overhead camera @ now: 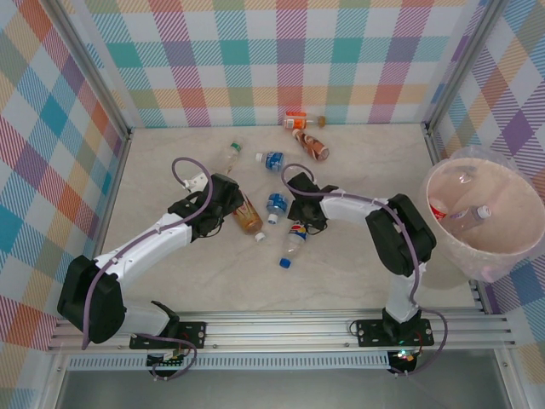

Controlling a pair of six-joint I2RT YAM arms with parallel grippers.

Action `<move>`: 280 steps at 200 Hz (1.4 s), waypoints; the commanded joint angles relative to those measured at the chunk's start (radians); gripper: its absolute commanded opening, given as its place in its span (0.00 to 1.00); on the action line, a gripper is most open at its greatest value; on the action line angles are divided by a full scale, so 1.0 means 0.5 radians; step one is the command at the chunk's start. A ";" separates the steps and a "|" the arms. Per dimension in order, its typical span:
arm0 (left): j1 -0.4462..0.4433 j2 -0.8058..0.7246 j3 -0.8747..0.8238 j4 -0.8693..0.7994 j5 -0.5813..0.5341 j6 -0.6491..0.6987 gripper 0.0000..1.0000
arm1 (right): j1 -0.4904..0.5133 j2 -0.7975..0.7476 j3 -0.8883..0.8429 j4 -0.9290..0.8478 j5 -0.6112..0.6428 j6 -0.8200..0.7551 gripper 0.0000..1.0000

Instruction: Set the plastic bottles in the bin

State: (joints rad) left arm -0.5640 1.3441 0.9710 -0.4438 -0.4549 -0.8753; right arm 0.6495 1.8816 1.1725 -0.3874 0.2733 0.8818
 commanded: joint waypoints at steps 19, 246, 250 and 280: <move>0.027 -0.025 -0.025 -0.024 -0.014 -0.038 1.00 | -0.003 -0.332 -0.253 0.311 0.175 -0.053 0.52; 0.027 0.012 -0.065 0.115 0.156 -0.056 1.00 | -0.609 -1.580 0.260 0.542 0.040 -1.495 0.42; 0.027 0.011 -0.065 0.115 0.158 -0.056 1.00 | -0.633 -1.577 0.289 0.539 0.036 -1.515 0.42; 0.027 0.000 -0.078 0.122 0.146 -0.070 1.00 | -0.807 -1.558 0.469 0.486 -0.019 -1.592 0.42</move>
State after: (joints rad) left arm -0.5602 1.3464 0.9493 -0.4038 -0.3824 -0.8951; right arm 0.2985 1.0996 1.3251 -0.1459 0.3202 0.1398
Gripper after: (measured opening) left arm 0.997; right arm 0.496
